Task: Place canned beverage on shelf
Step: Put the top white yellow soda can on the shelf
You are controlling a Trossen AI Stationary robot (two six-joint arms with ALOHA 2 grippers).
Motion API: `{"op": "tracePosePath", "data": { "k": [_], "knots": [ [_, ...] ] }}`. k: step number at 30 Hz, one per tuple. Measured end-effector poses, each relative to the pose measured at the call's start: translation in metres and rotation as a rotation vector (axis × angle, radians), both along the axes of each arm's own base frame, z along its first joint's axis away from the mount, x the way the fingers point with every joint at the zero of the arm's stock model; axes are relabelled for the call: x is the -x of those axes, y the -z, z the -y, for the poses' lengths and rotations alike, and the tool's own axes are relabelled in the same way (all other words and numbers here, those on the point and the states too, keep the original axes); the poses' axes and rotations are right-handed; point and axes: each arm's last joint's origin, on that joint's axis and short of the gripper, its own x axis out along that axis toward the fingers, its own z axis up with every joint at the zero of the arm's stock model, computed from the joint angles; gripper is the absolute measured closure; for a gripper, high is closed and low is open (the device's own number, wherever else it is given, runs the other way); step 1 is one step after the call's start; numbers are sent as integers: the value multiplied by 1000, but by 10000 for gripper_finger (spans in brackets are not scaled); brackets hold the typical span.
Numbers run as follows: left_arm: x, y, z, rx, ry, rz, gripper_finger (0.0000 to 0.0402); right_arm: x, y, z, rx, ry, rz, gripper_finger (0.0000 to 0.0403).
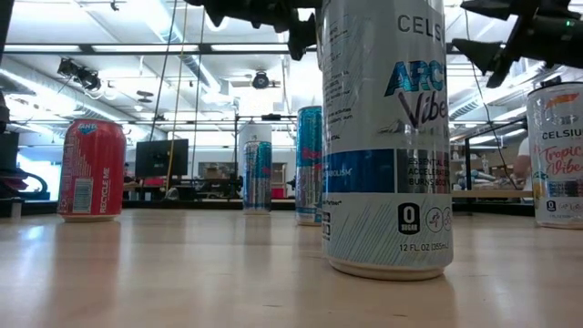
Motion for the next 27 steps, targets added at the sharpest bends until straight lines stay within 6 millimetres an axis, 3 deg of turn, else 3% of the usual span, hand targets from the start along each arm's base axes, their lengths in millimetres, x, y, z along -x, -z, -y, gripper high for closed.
{"op": "tracePosePath", "data": {
  "k": [9, 20, 27],
  "knots": [
    [0, 0, -1, 0, -2, -3, 140, -17, -34, 0, 98, -22, -131, 78],
    [2, 4, -1, -22, 7, -33, 124, -58, -78, 3, 212, -61, -313, 79],
    [2, 4, -1, -23, 7, -35, 123, -86, -91, 4, 299, -166, -399, 79]
  ]
}}
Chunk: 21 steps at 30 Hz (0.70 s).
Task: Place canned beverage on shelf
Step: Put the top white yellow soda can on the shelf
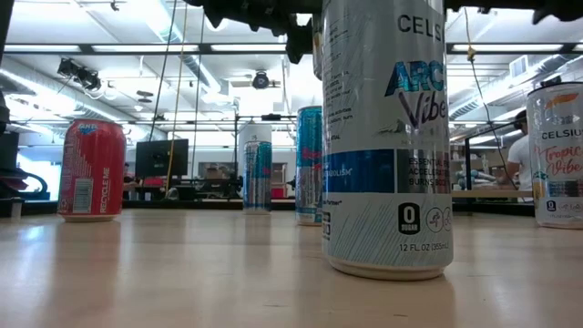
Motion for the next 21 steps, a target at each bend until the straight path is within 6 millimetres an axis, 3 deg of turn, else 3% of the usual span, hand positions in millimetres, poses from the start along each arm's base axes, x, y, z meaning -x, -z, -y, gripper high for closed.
{"op": "tracePosePath", "data": {
  "k": [21],
  "knots": [
    [0, 0, 1, -2, 2, 1, 122, -75, 0, 7, 87, -107, -137, 79]
  ]
}}
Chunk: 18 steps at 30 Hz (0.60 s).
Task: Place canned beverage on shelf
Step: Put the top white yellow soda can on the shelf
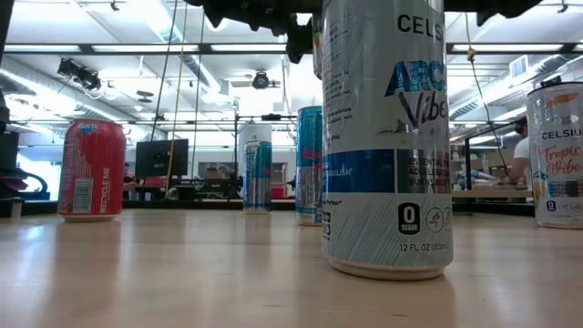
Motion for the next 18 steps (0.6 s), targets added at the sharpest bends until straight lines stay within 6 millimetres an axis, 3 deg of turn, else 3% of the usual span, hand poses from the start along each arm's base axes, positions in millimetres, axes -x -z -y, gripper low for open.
{"op": "tracePosePath", "data": {
  "k": [10, 18],
  "knots": [
    [0, 0, 0, 3, -4, -6, 122, -16, -4, 2, -16, -13, -12, 84],
    [0, 0, -1, 2, -28, -11, 122, -15, -4, 2, -28, -16, -19, 145]
  ]
}}
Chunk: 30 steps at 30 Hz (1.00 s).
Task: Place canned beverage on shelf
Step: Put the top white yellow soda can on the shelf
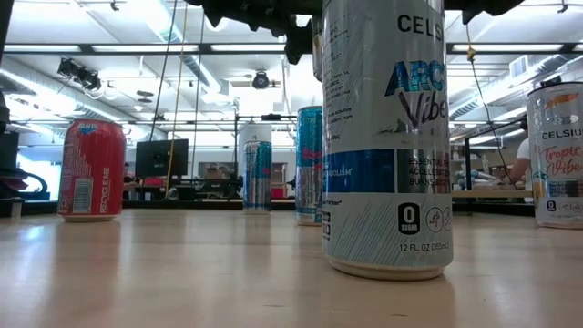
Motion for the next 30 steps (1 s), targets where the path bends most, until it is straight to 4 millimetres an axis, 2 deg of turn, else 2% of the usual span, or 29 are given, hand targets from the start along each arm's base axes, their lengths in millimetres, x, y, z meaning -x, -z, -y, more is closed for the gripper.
{"op": "tracePosePath", "data": {
  "k": [10, 16, 20, 26, 30],
  "knots": [
    [0, 0, 0, -34, 5, 5, 120, 0, 1, 0, 6, 2, -9, 138],
    [0, -1, 0, -58, 12, 27, 91, 0, 3, 0, 3, 12, -30, 146],
    [0, -2, 0, -58, 13, 27, 85, 2, 2, 0, -2, 13, -28, 146],
    [1, -2, -3, -50, 3, 23, 84, 11, -7, -1, -4, 14, 4, 146],
    [5, -2, -8, -44, -12, 4, 84, 25, -15, -2, 24, 64, 1, 146]
  ]
}}
